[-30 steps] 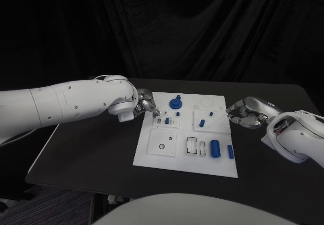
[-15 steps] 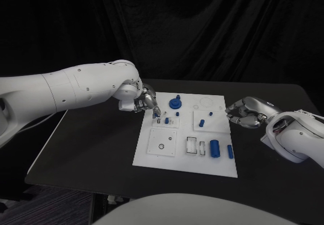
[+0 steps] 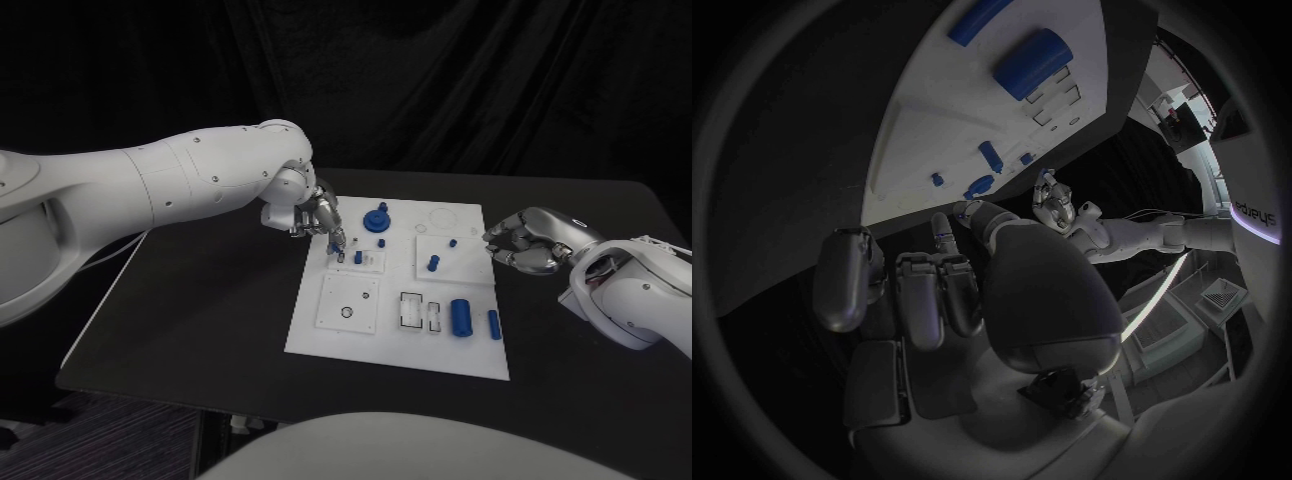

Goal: Assemble the parts on the task board

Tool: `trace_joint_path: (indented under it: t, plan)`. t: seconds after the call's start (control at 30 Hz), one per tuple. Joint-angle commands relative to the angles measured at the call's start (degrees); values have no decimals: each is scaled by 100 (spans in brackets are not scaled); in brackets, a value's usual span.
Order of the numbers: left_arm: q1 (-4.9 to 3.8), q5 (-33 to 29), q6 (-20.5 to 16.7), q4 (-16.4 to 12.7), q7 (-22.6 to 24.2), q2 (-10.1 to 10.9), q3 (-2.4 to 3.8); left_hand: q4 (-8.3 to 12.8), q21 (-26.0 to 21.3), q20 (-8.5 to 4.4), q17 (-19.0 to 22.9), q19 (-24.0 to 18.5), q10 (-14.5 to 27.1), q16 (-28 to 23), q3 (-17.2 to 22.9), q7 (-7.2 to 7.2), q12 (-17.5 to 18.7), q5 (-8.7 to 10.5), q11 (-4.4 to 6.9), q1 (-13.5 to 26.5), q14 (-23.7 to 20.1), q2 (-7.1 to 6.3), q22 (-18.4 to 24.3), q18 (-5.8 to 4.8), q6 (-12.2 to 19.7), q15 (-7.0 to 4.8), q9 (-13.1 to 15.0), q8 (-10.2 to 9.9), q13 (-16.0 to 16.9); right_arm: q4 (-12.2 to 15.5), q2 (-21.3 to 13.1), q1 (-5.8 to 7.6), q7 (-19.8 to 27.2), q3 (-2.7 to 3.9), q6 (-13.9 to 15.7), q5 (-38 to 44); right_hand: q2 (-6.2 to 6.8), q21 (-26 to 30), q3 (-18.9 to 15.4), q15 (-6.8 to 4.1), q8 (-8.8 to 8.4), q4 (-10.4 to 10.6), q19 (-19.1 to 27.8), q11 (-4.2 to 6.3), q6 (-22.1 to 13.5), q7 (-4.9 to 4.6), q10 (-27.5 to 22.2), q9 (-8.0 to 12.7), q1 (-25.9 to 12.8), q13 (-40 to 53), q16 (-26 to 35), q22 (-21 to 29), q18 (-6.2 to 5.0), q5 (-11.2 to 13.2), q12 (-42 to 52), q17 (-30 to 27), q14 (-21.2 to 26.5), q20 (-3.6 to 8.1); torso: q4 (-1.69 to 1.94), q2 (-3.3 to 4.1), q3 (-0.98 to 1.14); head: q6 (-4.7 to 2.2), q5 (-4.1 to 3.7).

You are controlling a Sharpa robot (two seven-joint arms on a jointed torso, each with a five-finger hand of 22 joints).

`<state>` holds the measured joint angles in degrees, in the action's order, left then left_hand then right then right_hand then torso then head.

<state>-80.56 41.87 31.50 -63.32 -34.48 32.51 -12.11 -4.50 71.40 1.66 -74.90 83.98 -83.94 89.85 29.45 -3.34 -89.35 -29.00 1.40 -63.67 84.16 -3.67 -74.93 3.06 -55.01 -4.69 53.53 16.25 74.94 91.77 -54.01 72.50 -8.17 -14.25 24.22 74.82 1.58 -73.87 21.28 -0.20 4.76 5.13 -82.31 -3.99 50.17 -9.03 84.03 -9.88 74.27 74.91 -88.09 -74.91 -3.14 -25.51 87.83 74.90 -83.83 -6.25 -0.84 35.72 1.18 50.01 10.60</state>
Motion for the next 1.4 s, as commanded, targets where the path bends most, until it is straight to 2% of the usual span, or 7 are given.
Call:
trace_joint_path:
  t: [0.03,0.23,0.3,0.57,0.87,1.13,1.4]
  plan:
    - [-2,59,323,106,-91,-103,4,536,11,27,-1510,9,-589,15,486,21,-42,-20,-25,22,584,38,-1020,64,-51,33,42,41,1494,10,10,-12,-103,4,18,5,22,29,38,28,-33,8,38,-26,2,-9,264,7,24,1200,33,-935,-95,-21,-29,1196,-503,12,1,5,-4,-1,16]
    - [7,585,547,359,-148,-352,4,623,60,23,-1510,22,-606,15,484,36,-65,24,-14,45,584,21,-1031,57,-88,27,120,102,1506,5,37,-13,-93,4,9,5,22,29,38,28,-33,8,38,-26,2,-9,264,7,24,1200,33,-935,-95,-21,-29,1196,-503,12,6,7,-6,-1,48]
    - [12,662,673,457,-177,-431,5,634,61,22,-1510,21,-606,15,479,39,-65,66,-13,67,584,24,-1031,57,-88,25,133,104,1506,2,47,-13,-93,4,8,5,22,29,38,28,-33,8,38,-26,2,-9,264,7,24,1200,33,-935,-95,-21,-29,1196,-503,12,-1,2,2,-1,62]
    - [55,788,1063,864,-276,-719,5,688,42,20,-1510,12,-606,15,482,42,-65,174,-10,98,584,31,-1024,61,-83,23,151,87,1506,9,58,-13,-97,4,5,5,21,34,43,29,-41,7,40,-28,-11,-12,261,12,24,1197,35,-934,-95,-23,-31,1193,-502,12,-4,-5,5,-1,75]
    - [102,811,1223,1090,-322,-916,6,750,35,18,-1510,8,-606,15,501,44,-65,198,-6,90,584,31,-1022,63,-81,20,157,72,1506,23,61,-12,-102,4,-5,5,21,34,43,29,-41,7,40,-28,-11,-12,261,12,24,1197,35,-934,-95,-23,-31,1193,-502,12,1,-5,4,-1,84]
    - [155,812,1187,1223,-324,-1021,6,757,29,17,-1510,6,-606,15,501,44,-65,200,-6,91,584,28,-1020,64,-82,20,159,71,1506,24,71,-12,-107,4,-15,5,19,39,47,30,-41,8,42,-30,-11,-13,258,14,21,1196,37,-932,-96,-23,-33,1191,-501,11,0,-4,3,-1,96]
    - [211,812,883,1288,-252,-1080,6,764,18,18,-1510,1,-606,15,510,32,-65,201,-13,107,584,52,-1017,66,-53,22,159,47,1506,22,81,-12,-110,4,-28,5,19,39,47,30,-41,8,42,-30,-11,-13,258,14,21,1196,37,-932,-96,-23,-33,1191,-501,11,1,-6,3,-1,105]
